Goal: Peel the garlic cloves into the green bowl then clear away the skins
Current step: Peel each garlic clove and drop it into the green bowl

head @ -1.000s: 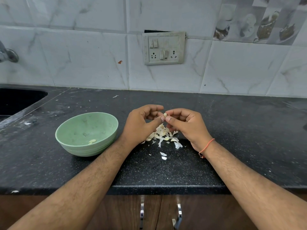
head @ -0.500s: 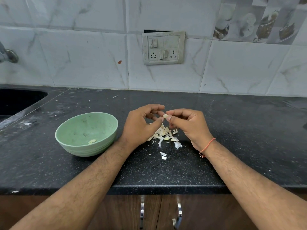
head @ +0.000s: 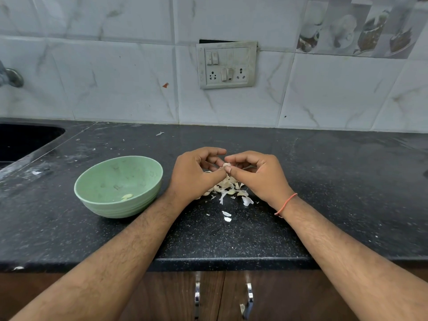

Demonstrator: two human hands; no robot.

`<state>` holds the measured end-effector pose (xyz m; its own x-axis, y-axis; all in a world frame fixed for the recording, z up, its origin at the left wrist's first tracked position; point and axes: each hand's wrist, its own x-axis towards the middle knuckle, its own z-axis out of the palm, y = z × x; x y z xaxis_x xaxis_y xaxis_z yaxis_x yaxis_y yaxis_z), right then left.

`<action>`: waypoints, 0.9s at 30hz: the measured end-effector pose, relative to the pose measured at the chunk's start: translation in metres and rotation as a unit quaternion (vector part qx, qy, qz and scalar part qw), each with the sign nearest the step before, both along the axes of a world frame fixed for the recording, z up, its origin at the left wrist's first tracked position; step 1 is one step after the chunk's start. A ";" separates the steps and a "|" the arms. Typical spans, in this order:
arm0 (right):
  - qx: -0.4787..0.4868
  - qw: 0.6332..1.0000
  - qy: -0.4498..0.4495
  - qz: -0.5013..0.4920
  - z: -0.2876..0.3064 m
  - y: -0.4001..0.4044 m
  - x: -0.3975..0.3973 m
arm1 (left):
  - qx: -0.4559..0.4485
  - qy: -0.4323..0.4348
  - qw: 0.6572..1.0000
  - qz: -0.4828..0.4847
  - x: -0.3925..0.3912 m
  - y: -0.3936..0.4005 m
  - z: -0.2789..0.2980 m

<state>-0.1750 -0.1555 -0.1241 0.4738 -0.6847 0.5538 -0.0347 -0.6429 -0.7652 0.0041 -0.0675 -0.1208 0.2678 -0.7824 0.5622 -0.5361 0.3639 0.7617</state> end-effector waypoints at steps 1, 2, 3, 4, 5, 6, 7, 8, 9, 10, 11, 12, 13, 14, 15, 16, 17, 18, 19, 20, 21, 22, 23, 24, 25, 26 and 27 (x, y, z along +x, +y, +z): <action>-0.003 1.000 -0.001 -0.005 0.000 0.000 0.000 | 0.003 -0.006 1.000 0.001 0.000 0.001 0.000; -0.010 1.000 -0.002 -0.009 0.000 0.001 0.000 | 0.007 -0.014 1.000 0.004 0.000 0.001 0.000; -0.018 1.000 -0.003 -0.013 0.000 0.002 0.000 | 0.009 -0.022 1.000 0.007 0.000 0.002 0.000; -0.027 1.000 -0.003 -0.015 0.000 0.002 -0.001 | 0.010 -0.026 1.000 0.009 -0.001 0.003 0.001; -0.033 0.999 -0.002 -0.017 0.000 0.002 -0.001 | 0.010 -0.027 1.000 0.011 -0.001 0.003 0.001; -0.037 0.999 -0.002 -0.017 0.000 0.002 -0.001 | 0.010 -0.026 1.000 0.011 0.000 0.003 0.001; -0.037 0.999 -0.003 -0.017 0.001 0.002 -0.001 | 0.011 -0.025 1.000 0.010 0.000 0.004 0.001; -0.034 0.999 -0.005 -0.016 0.001 0.002 -0.001 | 0.011 -0.022 1.000 0.008 0.000 0.004 0.002; -0.028 0.999 -0.008 -0.015 0.001 0.002 -0.001 | 0.012 -0.019 1.000 0.005 0.001 0.004 0.002; -0.022 1.000 -0.010 -0.013 0.001 0.001 -0.002 | 0.013 -0.014 1.000 0.001 0.001 0.004 0.002; -0.018 1.000 -0.012 -0.012 0.001 0.001 -0.002 | 0.013 -0.010 1.000 -0.002 0.001 0.004 0.002; -0.015 1.000 -0.013 -0.012 0.001 0.000 -0.002 | 0.013 -0.007 1.000 -0.005 0.001 0.004 0.002; -0.010 1.000 -0.013 -0.011 0.001 0.000 -0.002 | 0.013 -0.006 1.000 -0.008 0.001 0.003 0.002; -0.006 1.000 -0.013 -0.010 0.001 0.000 -0.002 | 0.014 -0.005 1.000 -0.009 0.001 0.003 0.002; -0.003 1.000 -0.012 -0.010 0.002 0.000 -0.002 | 0.015 -0.005 1.000 -0.010 0.001 0.003 0.002; -0.004 1.000 -0.010 -0.010 0.002 0.000 -0.003 | 0.017 -0.004 1.000 -0.011 0.001 0.003 0.002; -0.007 1.000 -0.008 -0.011 0.002 0.000 -0.002 | 0.018 -0.003 1.000 -0.012 0.001 0.003 0.002; -0.008 1.000 -0.007 -0.011 0.002 0.000 -0.002 | 0.020 -0.002 1.000 -0.012 0.001 0.003 0.002; -0.008 1.000 -0.006 -0.012 0.002 0.000 -0.002 | 0.022 -0.001 1.000 -0.012 0.001 0.003 0.002; -0.009 1.000 -0.005 -0.013 0.002 0.000 -0.003 | 0.025 0.002 1.000 -0.014 0.001 0.003 0.002; -0.011 1.000 -0.003 -0.015 0.002 0.000 -0.003 | 0.030 0.007 0.999 -0.016 0.002 0.003 0.001; -0.014 1.000 -0.001 -0.018 0.003 0.001 -0.003 | 0.036 0.013 0.999 -0.018 0.002 0.002 0.001; -0.018 1.000 0.002 -0.021 0.003 0.001 -0.002 | 0.040 0.019 0.999 -0.020 0.002 0.002 0.000; -0.022 0.999 0.004 -0.024 0.002 0.002 -0.002 | 0.044 0.025 0.998 -0.022 0.003 0.001 0.000; -0.025 0.999 0.006 -0.027 0.002 0.002 -0.002 | 0.047 0.030 0.998 -0.022 0.003 0.001 0.000; -0.028 0.999 0.008 -0.029 0.002 0.002 -0.002 | 0.051 0.034 0.998 -0.020 0.003 0.001 -0.001; -0.031 0.999 0.008 -0.030 0.002 0.002 -0.002 | 0.053 0.036 0.998 -0.018 0.003 0.001 -0.001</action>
<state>-0.1767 -0.1534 -0.1222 0.4426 -0.6762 0.5890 -0.0864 -0.6859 -0.7226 0.0066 -0.0665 -0.1214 0.2751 -0.8467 0.4554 -0.4663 0.2967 0.8334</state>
